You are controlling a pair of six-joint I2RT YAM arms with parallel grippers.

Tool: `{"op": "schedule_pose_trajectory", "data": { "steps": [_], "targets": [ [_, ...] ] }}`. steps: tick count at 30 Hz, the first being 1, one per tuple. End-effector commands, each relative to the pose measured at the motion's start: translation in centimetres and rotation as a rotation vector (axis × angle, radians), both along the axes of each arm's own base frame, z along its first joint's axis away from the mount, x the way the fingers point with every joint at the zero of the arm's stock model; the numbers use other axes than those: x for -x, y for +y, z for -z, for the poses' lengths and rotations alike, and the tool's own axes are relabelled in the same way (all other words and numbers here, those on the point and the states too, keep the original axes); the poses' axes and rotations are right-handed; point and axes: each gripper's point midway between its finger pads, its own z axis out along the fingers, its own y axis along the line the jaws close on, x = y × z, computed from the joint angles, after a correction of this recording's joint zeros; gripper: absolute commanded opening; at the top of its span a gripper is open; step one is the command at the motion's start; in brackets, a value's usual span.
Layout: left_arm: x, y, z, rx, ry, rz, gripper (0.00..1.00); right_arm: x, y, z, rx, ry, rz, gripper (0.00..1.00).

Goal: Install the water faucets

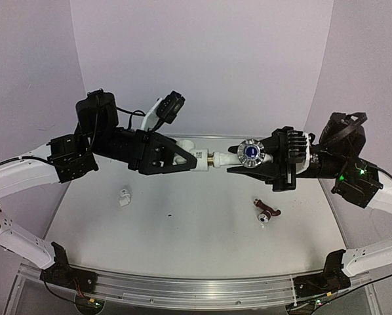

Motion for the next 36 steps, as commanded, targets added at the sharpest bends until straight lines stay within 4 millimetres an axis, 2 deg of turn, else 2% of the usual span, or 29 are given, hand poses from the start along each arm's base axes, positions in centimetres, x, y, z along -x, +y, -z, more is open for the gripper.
{"op": "schedule_pose_trajectory", "data": {
  "steps": [1, 16, 20, 22, 27, 31, 36],
  "targets": [
    [1.0, 0.8, -1.6, 0.062, -0.016, 0.039, 0.54, 1.5, -1.2, -2.1, -0.075, -0.138, -0.033, 0.00],
    [0.8, -0.6, -0.4, 0.029, 0.069, 0.100, 0.37, 1.5, -1.0, -1.0, -0.033, -0.326, -0.022, 0.00],
    [0.8, -0.7, -0.1, 0.019, 0.078, 0.102, 0.40, 1.1, -1.0, -1.2, -0.034, -0.333, 0.001, 0.00],
    [0.8, -0.6, 0.0, 0.017, 0.080, 0.104, 0.48, 1.1, -1.0, -1.3, -0.033, -0.333, 0.004, 0.00],
    [1.0, -0.5, -0.2, 0.024, 0.071, 0.113, 0.52, 1.2, -1.0, -1.0, -0.025, -0.329, -0.004, 0.00],
    [0.9, -0.7, 0.1, 0.014, 0.076, 0.122, 0.48, 1.0, -0.8, -1.0, -0.021, -0.325, -0.001, 0.00],
    [1.0, -0.8, 0.1, 0.012, 0.082, 0.128, 0.33, 1.0, -0.7, -0.6, -0.013, -0.364, 0.003, 0.00]
  ]
}}
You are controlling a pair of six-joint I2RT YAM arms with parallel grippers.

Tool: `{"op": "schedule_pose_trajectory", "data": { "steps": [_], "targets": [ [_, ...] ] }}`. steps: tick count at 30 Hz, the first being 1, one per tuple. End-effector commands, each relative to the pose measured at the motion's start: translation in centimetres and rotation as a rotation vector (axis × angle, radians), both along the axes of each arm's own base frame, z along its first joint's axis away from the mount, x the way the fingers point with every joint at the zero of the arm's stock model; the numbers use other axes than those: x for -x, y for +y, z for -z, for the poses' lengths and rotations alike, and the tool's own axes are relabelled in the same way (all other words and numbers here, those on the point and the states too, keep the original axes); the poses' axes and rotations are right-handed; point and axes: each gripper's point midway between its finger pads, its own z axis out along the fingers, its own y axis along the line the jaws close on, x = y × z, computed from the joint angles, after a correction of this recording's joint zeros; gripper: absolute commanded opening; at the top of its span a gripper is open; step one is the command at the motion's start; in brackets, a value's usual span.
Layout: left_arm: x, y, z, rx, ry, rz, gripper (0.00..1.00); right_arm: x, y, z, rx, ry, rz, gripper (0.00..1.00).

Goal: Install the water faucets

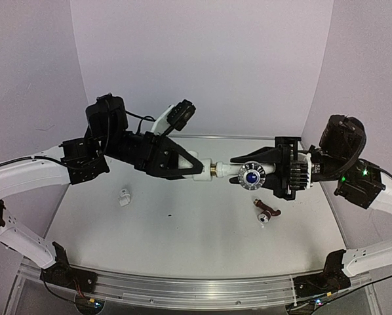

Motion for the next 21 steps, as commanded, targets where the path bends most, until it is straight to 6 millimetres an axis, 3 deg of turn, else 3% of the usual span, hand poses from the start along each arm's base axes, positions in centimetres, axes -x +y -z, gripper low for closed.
{"op": "schedule_pose_trajectory", "data": {
  "steps": [1, 9, 21],
  "targets": [
    [0.5, 0.1, -0.9, 0.038, -0.023, 0.031, 0.29, 0.0, -0.3, -1.9, -0.059, -0.096, 0.016, 0.00],
    [0.7, 0.1, -0.7, 0.042, 0.002, 0.055, 0.00, 0.3, -0.3, -1.1, -0.038, -0.242, 0.006, 0.00],
    [0.4, -0.2, 0.1, -0.015, 0.072, 0.061, 0.00, 1.0, -1.0, 2.5, 0.076, -0.539, -0.031, 0.00]
  ]
}}
